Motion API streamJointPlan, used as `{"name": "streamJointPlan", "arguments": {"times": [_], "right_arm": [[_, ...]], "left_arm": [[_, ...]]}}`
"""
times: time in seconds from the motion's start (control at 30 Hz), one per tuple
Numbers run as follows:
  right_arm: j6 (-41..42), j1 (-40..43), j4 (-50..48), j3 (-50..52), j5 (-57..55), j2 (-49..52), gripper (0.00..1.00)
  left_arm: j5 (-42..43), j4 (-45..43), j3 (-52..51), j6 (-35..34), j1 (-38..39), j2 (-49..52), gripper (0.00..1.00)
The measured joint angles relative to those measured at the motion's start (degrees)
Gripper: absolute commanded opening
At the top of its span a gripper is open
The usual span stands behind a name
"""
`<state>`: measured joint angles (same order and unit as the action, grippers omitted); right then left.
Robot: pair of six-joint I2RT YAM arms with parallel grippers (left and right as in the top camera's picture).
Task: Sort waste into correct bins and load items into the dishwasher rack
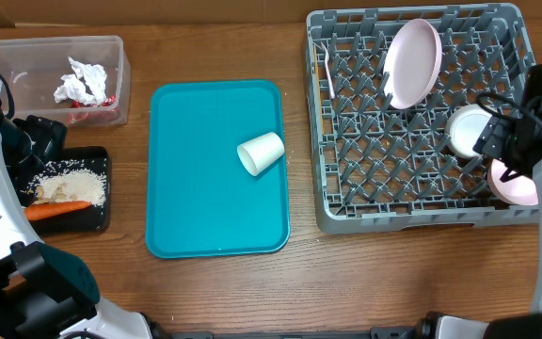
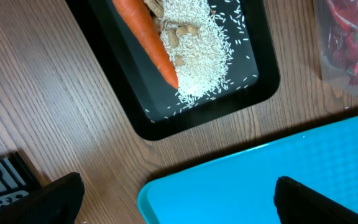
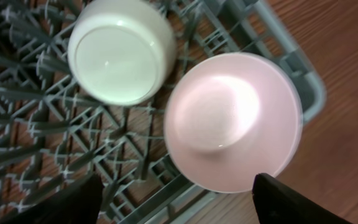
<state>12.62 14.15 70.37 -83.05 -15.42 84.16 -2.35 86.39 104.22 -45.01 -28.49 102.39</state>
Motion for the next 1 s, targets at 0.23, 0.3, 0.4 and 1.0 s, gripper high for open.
{"name": "streamJointPlan", "arguments": {"times": [0.23,0.3,0.4,1.0], "right_arm": [[-3.28,1.11,0.17,0.13,7.5,7.52,0.76],[-3.52,1.14,0.39,0.2,7.72,9.53,0.75],[-3.67,1.14,0.48,0.22,7.23,11.23,0.74],[-2.6,1.18,-1.49,1.86,3.21,13.33,0.37]], "left_arm": [[0.0,0.0,0.0,0.0,0.0,0.0,1.0],[0.0,-0.02,0.0,0.0,0.0,0.0,1.0],[0.0,0.0,0.0,0.0,0.0,0.0,1.0],[0.0,0.0,0.0,0.0,0.0,0.0,1.0]]}}
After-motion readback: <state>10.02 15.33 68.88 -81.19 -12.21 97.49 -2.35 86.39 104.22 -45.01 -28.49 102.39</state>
